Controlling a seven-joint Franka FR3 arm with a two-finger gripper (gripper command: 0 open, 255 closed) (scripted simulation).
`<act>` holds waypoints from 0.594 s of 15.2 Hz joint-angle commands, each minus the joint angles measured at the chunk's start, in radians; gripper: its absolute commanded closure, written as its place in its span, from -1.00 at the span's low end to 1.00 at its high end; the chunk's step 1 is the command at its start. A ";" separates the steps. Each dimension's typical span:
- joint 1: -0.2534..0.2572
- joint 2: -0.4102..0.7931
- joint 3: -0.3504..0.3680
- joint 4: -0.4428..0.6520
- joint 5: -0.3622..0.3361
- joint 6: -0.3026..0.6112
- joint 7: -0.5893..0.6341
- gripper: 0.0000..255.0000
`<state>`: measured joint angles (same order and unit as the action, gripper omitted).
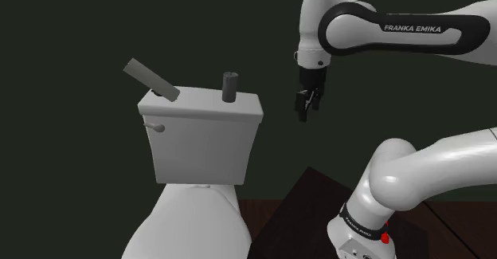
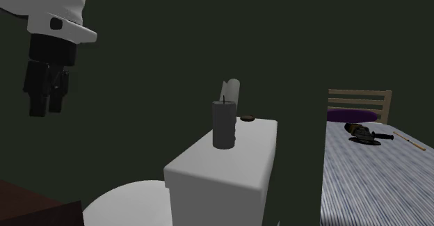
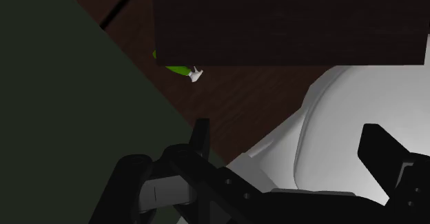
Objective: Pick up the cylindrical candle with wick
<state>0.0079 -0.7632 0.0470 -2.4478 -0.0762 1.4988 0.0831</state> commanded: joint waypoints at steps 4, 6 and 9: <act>-0.013 0.118 -0.007 0.074 0.008 0.058 0.018 -1.00; -0.021 0.196 -0.012 0.128 0.013 0.090 0.028 -1.00; -0.031 0.309 -0.020 0.218 0.022 0.127 0.043 -1.00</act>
<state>-0.0191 -0.5004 0.0298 -2.2680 -0.0566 1.6123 0.1210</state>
